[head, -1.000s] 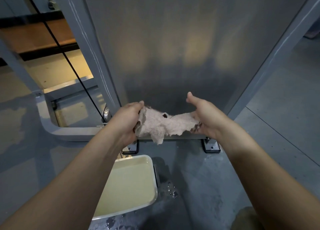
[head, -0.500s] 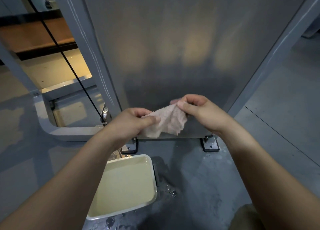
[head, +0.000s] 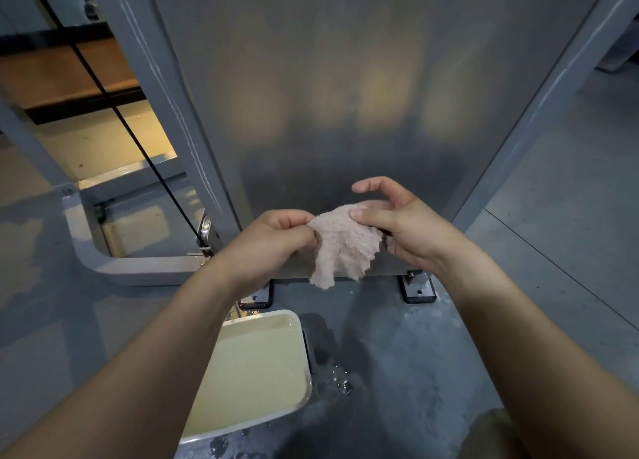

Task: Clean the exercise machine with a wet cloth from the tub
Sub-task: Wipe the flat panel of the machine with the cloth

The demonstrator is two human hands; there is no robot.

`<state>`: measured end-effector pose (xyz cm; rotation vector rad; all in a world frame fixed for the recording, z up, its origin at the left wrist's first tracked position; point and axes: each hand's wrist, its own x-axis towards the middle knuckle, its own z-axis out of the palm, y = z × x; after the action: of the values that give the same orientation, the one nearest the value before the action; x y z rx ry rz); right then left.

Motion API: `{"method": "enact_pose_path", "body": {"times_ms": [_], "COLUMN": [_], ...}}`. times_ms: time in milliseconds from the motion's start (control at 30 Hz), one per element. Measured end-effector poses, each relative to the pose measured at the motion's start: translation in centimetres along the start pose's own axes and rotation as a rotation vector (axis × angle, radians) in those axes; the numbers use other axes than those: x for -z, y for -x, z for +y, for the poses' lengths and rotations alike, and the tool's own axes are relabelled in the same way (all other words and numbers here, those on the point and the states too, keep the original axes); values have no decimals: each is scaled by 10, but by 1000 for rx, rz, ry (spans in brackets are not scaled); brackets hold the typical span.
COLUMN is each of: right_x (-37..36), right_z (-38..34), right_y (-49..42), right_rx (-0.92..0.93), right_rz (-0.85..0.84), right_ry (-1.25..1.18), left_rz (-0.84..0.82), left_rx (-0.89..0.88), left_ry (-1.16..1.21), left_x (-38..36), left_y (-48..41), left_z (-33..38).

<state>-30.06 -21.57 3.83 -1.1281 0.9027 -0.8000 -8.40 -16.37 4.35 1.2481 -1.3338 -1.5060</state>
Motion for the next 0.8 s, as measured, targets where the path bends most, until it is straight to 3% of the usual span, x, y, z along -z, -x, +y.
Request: {"method": "enact_pose_path", "body": {"times_ms": [67,167,233,333,467,633,733,800], "right_x": [-2,-1,-3,-7,-8,-12,-10,-7], "right_z": [5,9,12,19,20,13,7,6], "right_y": [-2,0,1,-1,1,12,14,12], "right_rx": [49,35,81,180,226,168,177,204], "right_rz": [91,-52,-132,-10,72,-7,49,207], "right_ry": [136,120,242,323,188,-177,-184,-51], "left_rz": [-18,-3,44,241,344,519,581,590], "left_rx": [-27,-71,-88,-48,-103,-91,-57,-42], "left_ry": [161,278,237,134,-71,-205,-282,-315], "left_x": [0,0,-2,-8,-16,-28,-36,-40], "left_y": [-3,-7,-9,-14,-22,-32,-38,-41], "left_z": [-1,0,0,0,1,8,13,16]}}
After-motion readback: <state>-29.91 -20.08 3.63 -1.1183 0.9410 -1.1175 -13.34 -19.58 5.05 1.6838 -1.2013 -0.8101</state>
